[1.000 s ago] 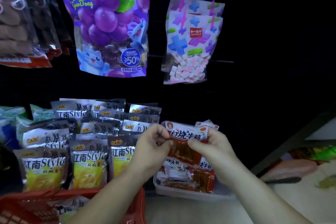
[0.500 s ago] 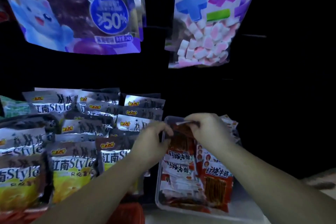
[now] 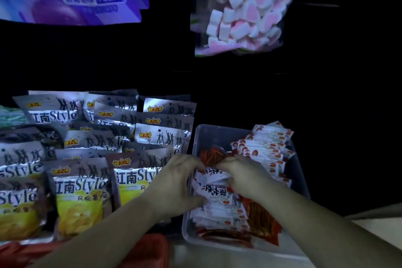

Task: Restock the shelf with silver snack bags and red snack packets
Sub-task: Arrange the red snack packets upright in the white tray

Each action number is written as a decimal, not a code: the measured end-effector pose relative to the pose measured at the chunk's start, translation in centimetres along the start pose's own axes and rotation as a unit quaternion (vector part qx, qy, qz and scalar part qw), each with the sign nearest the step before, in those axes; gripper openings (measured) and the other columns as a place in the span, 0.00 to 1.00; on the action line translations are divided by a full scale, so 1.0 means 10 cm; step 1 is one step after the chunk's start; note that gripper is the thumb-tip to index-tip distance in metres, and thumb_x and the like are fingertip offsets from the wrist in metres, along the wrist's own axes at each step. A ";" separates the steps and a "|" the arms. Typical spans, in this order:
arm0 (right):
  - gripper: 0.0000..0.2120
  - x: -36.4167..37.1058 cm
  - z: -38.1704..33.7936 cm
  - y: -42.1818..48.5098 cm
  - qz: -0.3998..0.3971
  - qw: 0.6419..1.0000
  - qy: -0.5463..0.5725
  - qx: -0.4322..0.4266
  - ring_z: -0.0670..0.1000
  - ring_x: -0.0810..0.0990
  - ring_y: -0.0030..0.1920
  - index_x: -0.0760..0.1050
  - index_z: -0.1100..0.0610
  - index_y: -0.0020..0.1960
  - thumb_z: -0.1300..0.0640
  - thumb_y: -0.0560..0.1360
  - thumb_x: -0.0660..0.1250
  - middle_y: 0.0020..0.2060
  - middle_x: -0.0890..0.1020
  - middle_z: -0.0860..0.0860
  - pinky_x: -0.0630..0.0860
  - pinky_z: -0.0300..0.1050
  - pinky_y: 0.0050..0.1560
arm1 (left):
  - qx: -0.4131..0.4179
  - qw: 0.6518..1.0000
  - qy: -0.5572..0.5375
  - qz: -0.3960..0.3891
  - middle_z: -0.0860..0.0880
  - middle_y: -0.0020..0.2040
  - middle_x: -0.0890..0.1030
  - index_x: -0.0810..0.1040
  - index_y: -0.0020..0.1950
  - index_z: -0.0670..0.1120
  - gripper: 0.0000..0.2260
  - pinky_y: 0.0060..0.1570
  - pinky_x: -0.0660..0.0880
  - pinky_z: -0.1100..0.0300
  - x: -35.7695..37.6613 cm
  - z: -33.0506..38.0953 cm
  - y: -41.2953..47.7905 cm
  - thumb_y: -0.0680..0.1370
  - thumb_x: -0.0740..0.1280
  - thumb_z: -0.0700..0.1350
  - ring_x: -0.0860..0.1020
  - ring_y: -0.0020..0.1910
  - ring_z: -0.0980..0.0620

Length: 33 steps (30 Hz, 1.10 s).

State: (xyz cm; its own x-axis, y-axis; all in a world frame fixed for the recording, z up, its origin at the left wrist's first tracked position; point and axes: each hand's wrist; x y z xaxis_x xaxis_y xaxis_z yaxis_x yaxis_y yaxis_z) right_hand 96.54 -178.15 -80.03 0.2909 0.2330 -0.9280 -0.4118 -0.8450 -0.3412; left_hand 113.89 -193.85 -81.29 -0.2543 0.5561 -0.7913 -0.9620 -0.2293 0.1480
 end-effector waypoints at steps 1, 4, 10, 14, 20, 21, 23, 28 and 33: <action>0.25 0.01 -0.04 0.06 0.014 1.000 -0.023 -0.006 0.53 0.72 0.69 0.71 0.45 0.75 0.56 0.79 0.68 0.69 0.77 0.48 0.74 0.52 0.65 | 0.014 0.999 0.017 -0.023 0.58 0.63 0.77 0.78 0.65 0.53 0.30 0.66 0.72 0.57 0.02 -0.02 0.00 0.65 0.78 0.59 0.69 0.68 0.57; 0.24 -0.15 -0.10 0.17 -0.022 0.994 0.100 0.031 0.52 0.79 0.59 0.71 0.45 0.74 0.55 0.79 0.68 0.67 0.78 0.49 0.79 0.50 0.57 | 0.018 0.990 0.123 -0.072 0.56 0.69 0.77 0.80 0.67 0.54 0.32 0.74 0.66 0.45 0.08 -0.02 0.05 0.64 0.73 0.61 0.64 0.77 0.45; 0.31 -0.35 0.11 -0.05 -0.029 0.973 0.227 -0.011 0.42 0.79 0.54 0.73 0.41 0.72 0.48 0.72 0.79 0.63 0.78 0.41 0.78 0.41 0.57 | 0.047 0.966 0.199 -0.159 0.54 0.64 0.78 0.75 0.61 0.52 0.24 0.77 0.52 0.57 0.03 0.19 0.38 0.68 0.76 0.54 0.56 0.78 0.50; 0.16 -0.07 0.27 -0.10 0.023 0.996 0.082 0.012 0.46 0.80 0.54 0.78 0.39 0.66 0.48 0.79 0.69 0.60 0.82 0.43 0.79 0.45 0.54 | 0.055 0.974 0.171 -0.134 0.50 0.61 0.79 0.76 0.65 0.50 0.24 0.65 0.68 0.59 0.05 0.14 0.48 0.70 0.72 0.50 0.73 0.65 0.48; 0.33 -0.08 0.36 -0.13 -0.044 0.958 0.278 0.049 0.42 0.80 0.56 0.71 0.40 0.73 0.56 0.72 0.75 0.63 0.76 0.41 0.78 0.37 0.53 | 0.084 0.963 0.226 -0.116 0.53 0.50 0.86 0.85 0.56 0.54 0.12 0.67 0.72 0.52 0.16 0.03 0.63 0.76 0.67 0.46 0.80 0.56 0.47; 0.39 -0.11 0.33 -0.13 -0.047 0.960 0.274 0.038 0.42 0.77 0.62 0.68 0.40 0.76 0.51 0.69 0.80 0.66 0.73 0.40 0.76 0.39 0.61 | 0.068 0.960 0.242 -0.120 0.53 0.49 0.86 0.85 0.56 0.55 0.12 0.62 0.74 0.51 0.16 0.05 0.68 0.78 0.65 0.45 0.80 0.53 0.46; 0.49 -0.14 0.30 -0.12 -0.016 0.969 0.246 0.028 0.43 0.71 0.69 0.63 0.41 0.78 0.40 0.63 0.82 0.67 0.69 0.37 0.72 0.43 0.68 | 0.051 0.959 0.255 -0.109 0.52 0.49 0.86 0.83 0.59 0.55 0.13 0.56 0.76 0.51 0.13 0.08 0.81 0.79 0.63 0.45 0.81 0.50 0.45; 0.43 -0.11 0.31 0.07 0.203 0.975 0.034 0.083 0.53 0.70 0.69 0.65 0.45 0.76 0.36 0.67 0.78 0.68 0.73 0.46 0.71 0.51 0.66 | -0.018 0.981 0.194 -0.013 0.47 0.57 0.84 0.80 0.66 0.57 0.14 0.50 0.78 0.51 0.06 0.10 1.18 0.83 0.63 0.47 0.81 0.56 0.43; 0.45 -0.14 0.39 0.28 0.286 0.942 -0.029 0.174 0.59 0.72 0.65 0.67 0.50 0.72 0.35 0.62 0.80 0.61 0.74 0.52 0.71 0.56 0.63 | -0.064 0.992 0.089 0.060 0.47 0.70 0.73 0.68 0.77 0.50 0.31 0.65 0.75 0.49 -0.05 -0.02 1.11 0.76 0.74 0.43 0.72 0.69 0.44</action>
State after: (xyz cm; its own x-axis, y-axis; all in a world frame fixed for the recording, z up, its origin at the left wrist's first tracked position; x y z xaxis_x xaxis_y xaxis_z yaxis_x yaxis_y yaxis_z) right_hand 91.62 -178.94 -80.24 -0.1072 -0.1784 -0.9781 -0.7478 -0.6338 0.1976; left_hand 103.37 -196.78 -79.39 -0.3335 0.3711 -0.8666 -0.9026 -0.3911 0.1799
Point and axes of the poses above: each hand's wrist, its own y-axis towards the middle knuckle, its own x-axis out of the palm, z = x × y
